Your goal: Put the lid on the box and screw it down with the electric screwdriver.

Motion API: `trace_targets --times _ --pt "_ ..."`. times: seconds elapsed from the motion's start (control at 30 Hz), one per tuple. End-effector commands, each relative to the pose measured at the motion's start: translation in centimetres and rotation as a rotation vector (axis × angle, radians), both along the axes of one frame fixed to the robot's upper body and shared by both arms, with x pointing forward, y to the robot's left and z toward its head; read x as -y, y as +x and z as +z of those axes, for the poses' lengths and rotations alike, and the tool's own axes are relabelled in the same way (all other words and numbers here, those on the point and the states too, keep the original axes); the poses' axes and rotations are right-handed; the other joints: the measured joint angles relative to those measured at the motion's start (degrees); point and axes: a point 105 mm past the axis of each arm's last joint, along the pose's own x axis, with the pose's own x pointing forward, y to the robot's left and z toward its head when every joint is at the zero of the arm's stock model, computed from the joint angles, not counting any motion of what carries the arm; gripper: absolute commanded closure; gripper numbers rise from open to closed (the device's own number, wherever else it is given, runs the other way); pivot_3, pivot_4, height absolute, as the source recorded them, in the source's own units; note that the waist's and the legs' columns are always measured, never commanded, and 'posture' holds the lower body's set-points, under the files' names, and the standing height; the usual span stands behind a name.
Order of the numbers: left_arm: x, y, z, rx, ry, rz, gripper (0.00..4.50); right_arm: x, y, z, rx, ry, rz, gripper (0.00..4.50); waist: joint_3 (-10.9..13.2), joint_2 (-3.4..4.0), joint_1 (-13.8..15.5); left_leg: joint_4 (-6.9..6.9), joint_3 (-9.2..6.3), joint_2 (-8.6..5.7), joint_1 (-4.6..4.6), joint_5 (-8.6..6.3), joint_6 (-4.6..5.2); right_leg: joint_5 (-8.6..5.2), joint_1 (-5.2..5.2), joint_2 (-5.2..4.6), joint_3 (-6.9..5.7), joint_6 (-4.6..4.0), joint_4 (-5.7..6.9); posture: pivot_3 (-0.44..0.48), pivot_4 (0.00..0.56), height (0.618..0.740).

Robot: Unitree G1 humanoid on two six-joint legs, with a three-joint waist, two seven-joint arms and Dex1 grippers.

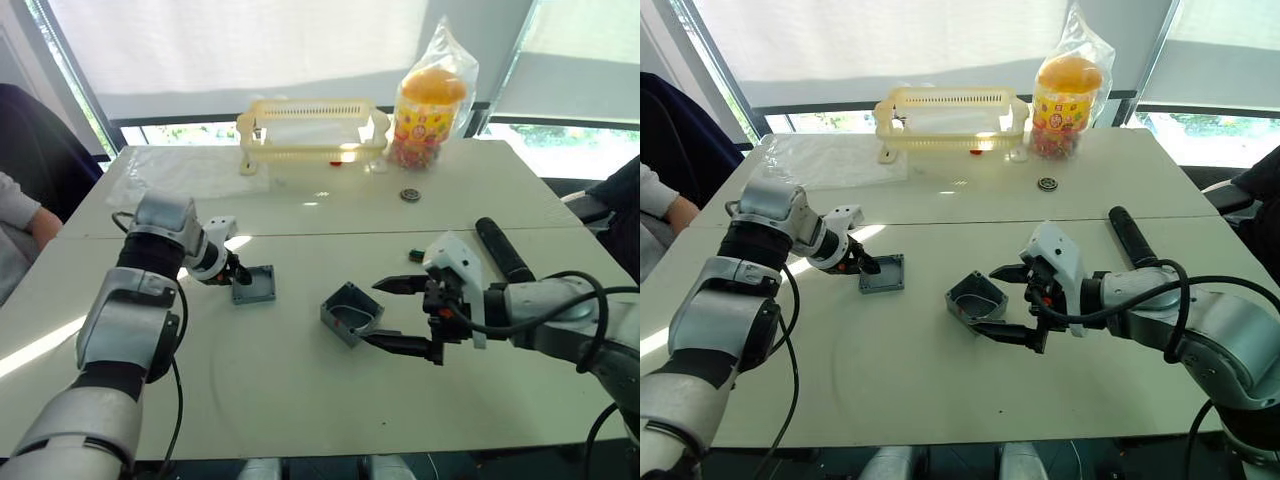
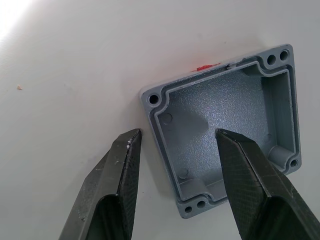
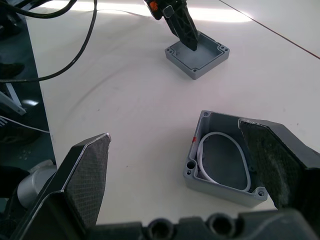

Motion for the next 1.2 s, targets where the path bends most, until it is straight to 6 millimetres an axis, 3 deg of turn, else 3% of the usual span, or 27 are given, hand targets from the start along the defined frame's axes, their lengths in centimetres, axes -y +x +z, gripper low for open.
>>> trace_targets --times 0.03,0.13,0.33,0.43,0.53,0.7,0.8,1.03,1.2 --pt "0.6 -0.6 -1.2 -0.045 -0.003 -0.013 2.95 -0.4 -0.4 0.8 0.051 0.004 0.014 0.00 0.0 0.01 0.0 0.00 0.00 -0.01 0.00 0.00 0.00 0.00 0.01 -0.02 0.00 0.00 0.00 0.000 0.150 0.740" --pt "0.5 -1.2 -1.6 -0.075 -0.014 -0.003 4.37 -0.2 -0.4 0.8 0.051 0.003 0.003 0.00 0.0 0.02 0.1 0.00 0.00 -0.02 -0.02 0.00 0.00 0.00 0.00 -0.03 0.00 0.00 -0.02 0.000 0.150 0.740" --pt "0.1 -1.6 -2.6 -0.088 -0.035 0.023 4.45 -0.4 -0.5 0.6 0.048 0.010 -0.003 0.00 -0.1 0.09 0.0 0.01 0.00 -0.07 0.01 0.00 0.00 0.00 0.03 -0.08 0.01 0.01 -0.02 0.000 0.150 0.740" --pt "0.6 -1.1 -2.1 -0.028 -0.076 0.016 4.45 -0.5 0.0 1.1 0.042 0.095 -0.035 0.00 -0.1 0.11 0.0 0.01 0.00 -0.07 0.02 0.00 0.00 0.00 0.05 -0.09 0.01 0.01 -0.02 0.000 0.150 0.740" --pt "1.1 0.7 0.4 0.165 -0.125 -0.024 4.45 -0.2 1.1 2.0 0.044 0.195 -0.101 0.00 -0.2 0.12 0.3 0.01 -0.02 -0.07 0.05 0.00 0.00 0.00 0.09 -0.09 0.00 0.01 -0.02 0.000 0.150 0.740" --pt "1.9 4.0 7.7 0.631 -0.179 -0.100 4.45 -0.2 3.6 3.8 0.010 0.399 -0.221 0.00 0.0 -0.13 1.1 0.04 -0.04 -0.06 -0.13 0.14 -0.25 0.03 -0.08 -0.11 0.00 -0.03 -0.04 0.000 0.150 0.740" --pt "3.6 4.2 12.5 0.914 -0.247 -0.170 4.45 -1.1 5.2 4.9 -0.042 0.519 -0.256 0.00 0.0 -0.15 1.1 -0.03 0.01 -0.05 -0.17 0.15 -0.28 0.04 -0.17 -0.15 0.04 -0.04 -0.07 0.000 0.150 0.740" --pt "8.4 2.1 14.6 1.095 -0.324 -0.346 4.45 -2.6 8.3 6.3 -0.109 0.609 -0.313 0.00 0.0 -0.11 0.8 -0.06 0.05 -0.05 -0.17 0.16 -0.28 0.04 -0.21 -0.12 0.06 -0.04 -0.04 0.000 0.150 0.740" --pt "10.4 1.0 15.3 1.155 -0.397 -0.403 4.45 -2.0 9.5 6.5 -0.092 0.606 -0.360 0.00 0.0 -0.11 0.5 -0.06 0.05 -0.05 -0.17 0.15 -0.27 0.04 -0.21 -0.08 0.05 -0.04 -0.04 0.000 0.150 0.740"
